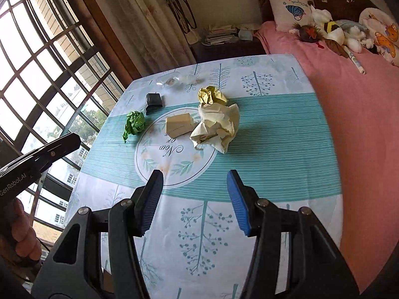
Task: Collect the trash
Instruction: 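Raise both tools back toward the table, then grasp the beige block with left tool while right tool grasps crumpled white paper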
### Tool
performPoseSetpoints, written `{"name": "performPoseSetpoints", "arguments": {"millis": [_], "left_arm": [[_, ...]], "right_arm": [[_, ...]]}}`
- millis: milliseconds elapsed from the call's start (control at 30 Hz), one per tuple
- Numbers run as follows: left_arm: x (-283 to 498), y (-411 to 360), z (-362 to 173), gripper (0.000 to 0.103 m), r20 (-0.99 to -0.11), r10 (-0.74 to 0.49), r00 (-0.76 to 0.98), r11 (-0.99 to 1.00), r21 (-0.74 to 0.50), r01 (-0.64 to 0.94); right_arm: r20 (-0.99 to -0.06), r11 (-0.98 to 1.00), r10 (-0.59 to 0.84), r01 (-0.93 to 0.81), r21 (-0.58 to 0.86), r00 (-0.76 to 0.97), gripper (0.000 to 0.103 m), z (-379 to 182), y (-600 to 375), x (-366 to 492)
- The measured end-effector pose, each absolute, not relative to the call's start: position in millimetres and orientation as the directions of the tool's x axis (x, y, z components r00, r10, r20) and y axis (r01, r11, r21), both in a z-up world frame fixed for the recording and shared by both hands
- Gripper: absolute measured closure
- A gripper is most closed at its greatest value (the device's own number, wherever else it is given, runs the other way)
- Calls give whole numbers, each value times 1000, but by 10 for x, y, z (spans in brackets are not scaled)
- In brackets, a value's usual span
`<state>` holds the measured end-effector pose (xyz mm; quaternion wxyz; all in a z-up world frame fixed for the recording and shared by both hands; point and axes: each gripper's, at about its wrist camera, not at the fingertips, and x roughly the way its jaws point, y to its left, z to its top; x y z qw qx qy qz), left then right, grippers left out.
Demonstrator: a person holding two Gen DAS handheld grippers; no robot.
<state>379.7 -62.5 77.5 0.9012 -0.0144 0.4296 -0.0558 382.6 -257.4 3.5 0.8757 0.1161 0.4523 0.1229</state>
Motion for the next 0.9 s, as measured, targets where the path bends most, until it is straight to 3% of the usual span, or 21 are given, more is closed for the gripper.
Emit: {"name": "performPoseSetpoints", "arguments": {"millis": [33,133,567,800,900], "left_arm": [[3893,-663,737,66,-780,-109,617,994,-69,88],[4103,-718,603,43,-795,-108,597,994,-64,93],[5030,-701,-195,41,-887,-122,445,990,-75,121],[5433,-664,-654,41,-924,-188,334,978,-146,146],[5549,-672,-817,41,-932,-192,308,978,-154,144]], "right_arm": [[-764,940,328,-113,322,556,53,-1,-2594,3932],[-767,932,350,-119,341,538,53,-118,-2621,4183],[-794,894,398,-1,448,460,33,-664,-2653,4976],[-837,895,390,55,443,385,32,-1085,-2615,5356],[-833,898,389,40,439,393,38,-1156,-2609,5400]]}}
